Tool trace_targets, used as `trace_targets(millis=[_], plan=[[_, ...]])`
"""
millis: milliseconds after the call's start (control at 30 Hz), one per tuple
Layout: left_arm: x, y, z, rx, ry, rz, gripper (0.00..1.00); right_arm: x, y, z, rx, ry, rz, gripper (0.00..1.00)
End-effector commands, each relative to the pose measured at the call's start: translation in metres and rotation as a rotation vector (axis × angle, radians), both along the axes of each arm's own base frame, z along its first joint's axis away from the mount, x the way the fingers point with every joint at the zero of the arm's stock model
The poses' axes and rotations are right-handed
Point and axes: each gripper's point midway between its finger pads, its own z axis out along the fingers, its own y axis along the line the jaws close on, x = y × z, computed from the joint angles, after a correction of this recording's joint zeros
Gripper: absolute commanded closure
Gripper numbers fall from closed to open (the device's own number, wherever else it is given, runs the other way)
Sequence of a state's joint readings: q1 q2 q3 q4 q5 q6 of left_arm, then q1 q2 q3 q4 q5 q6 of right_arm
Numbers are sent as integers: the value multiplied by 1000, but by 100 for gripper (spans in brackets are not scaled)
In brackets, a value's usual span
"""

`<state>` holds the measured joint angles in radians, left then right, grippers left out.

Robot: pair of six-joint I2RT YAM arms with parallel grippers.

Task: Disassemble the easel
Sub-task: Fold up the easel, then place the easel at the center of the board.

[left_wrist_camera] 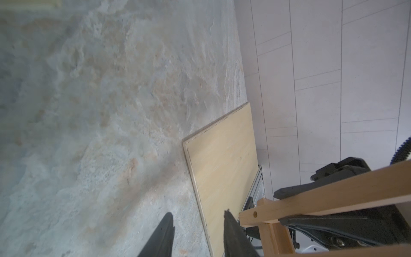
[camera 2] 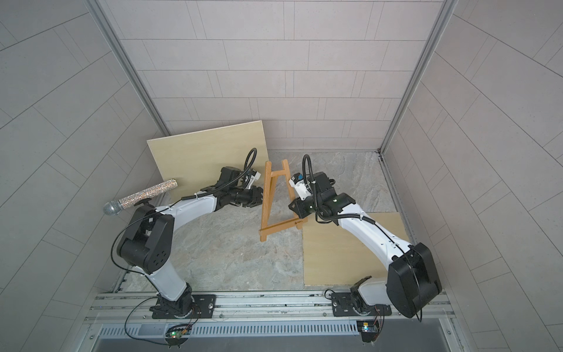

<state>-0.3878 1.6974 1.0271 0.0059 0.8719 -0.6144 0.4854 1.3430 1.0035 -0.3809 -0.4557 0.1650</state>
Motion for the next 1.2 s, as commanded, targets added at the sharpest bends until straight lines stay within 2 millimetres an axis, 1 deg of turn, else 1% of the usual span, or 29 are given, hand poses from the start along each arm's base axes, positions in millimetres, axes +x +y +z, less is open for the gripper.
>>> trace_targets(millis=[0, 100, 167, 300, 433, 500, 567, 633, 733, 867, 967, 1033, 1167], plan=[[-13, 1, 7, -48, -16, 15, 60, -1, 9, -6, 25, 3, -30, 100], [-29, 3, -5, -50, 17, 21, 61, -14, 16, -24, 10, 40, -30, 100], [-41, 0, -13, -52, 23, 8, 61, -21, 20, -36, -1, 68, -34, 100], [-59, -4, -28, -53, 80, 8, 61, -29, 29, -57, -9, 114, -44, 100], [-72, 1, -45, -32, 119, 19, 61, -34, 34, -76, -40, 163, -54, 100], [-78, 5, -50, -17, 130, 25, 62, -37, 37, -84, -55, 183, -58, 100], [-85, 13, -59, 31, 153, 39, 62, -39, 36, -93, -79, 195, -76, 100], [-93, 27, -71, 114, 188, 66, 61, -40, 33, -102, -92, 211, -101, 100], [-101, 47, -84, 208, 206, 102, 61, -43, 30, -112, -119, 236, -120, 100], [-107, 76, -95, 310, 242, 171, 60, -46, 27, -125, -150, 274, -139, 100], [-110, 101, -96, 389, 252, 232, 59, -49, 29, -132, -171, 297, -146, 100], [-108, 113, -91, 420, 241, 266, 55, -50, 33, -135, -188, 303, -151, 100], [-103, 123, -77, 453, 196, 300, 49, -54, 42, -139, -234, 324, -152, 100]])
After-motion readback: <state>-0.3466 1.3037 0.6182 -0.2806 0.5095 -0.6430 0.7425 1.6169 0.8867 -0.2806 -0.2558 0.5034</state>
